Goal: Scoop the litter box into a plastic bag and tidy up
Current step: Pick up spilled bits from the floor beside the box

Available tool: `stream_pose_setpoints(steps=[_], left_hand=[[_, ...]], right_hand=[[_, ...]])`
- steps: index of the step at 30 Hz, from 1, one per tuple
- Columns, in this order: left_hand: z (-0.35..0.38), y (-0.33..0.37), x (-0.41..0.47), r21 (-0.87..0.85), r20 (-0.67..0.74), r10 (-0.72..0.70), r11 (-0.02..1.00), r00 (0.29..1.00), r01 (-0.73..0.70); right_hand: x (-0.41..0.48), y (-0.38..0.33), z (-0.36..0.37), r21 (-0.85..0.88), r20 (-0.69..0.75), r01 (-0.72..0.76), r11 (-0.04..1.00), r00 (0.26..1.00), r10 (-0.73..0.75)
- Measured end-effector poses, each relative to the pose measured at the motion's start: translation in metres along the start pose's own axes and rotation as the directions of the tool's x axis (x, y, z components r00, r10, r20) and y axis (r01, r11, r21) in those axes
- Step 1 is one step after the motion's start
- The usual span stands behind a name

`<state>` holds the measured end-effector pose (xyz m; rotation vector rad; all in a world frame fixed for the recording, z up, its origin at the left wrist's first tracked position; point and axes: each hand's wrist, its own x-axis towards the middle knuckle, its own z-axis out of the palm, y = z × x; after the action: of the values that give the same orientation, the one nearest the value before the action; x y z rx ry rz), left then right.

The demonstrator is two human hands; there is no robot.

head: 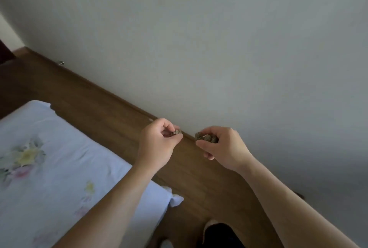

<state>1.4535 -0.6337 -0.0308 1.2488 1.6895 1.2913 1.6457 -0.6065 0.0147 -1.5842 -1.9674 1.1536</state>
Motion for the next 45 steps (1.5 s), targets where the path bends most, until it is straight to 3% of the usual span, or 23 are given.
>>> stream_pose_setpoints(steps=[8, 12, 20, 27, 30, 39, 45], left_hand=[[-0.010, -0.033, 0.133, 0.008, -0.266, -0.119, 0.992, 0.957, 0.126], [-0.013, -0.041, 0.196, -0.009, -0.431, -0.214, 0.973, 0.876, 0.232], [-0.074, -0.055, 0.277, -0.035, -0.632, -0.246, 0.956, 0.735, 0.290], [-0.190, -0.103, 0.334, -0.093, -0.791, -0.272, 0.939, 0.549, 0.332], [-0.253, -0.126, 0.378, -0.106, -0.824, -0.264, 0.941, 0.502, 0.320], [-0.444, -0.145, 0.524, -0.102, -0.844, -0.256, 0.940, 0.472, 0.326], [-0.555, -0.193, 0.626, -0.112, -0.872, -0.249, 0.940, 0.422, 0.323]], right_hand=[[0.194, -0.019, 0.012, 0.019, 0.240, 0.140, 0.990, 0.960, -0.140], [0.291, -0.042, 0.018, 0.003, 0.392, 0.203, 0.979, 0.901, -0.188], [0.421, -0.126, 0.070, 0.037, 0.539, 0.346, 0.937, 0.783, -0.310], [0.505, -0.211, 0.185, 0.043, 0.725, 0.444, 0.895, 0.602, -0.334], [0.556, -0.267, 0.239, 0.057, 0.737, 0.490, 0.870, 0.567, -0.368], [0.694, -0.444, 0.351, 0.112, 0.740, 0.533, 0.839, 0.518, -0.428], [0.802, -0.539, 0.451, 0.139, 0.774, 0.598, 0.789, 0.431, -0.463]])
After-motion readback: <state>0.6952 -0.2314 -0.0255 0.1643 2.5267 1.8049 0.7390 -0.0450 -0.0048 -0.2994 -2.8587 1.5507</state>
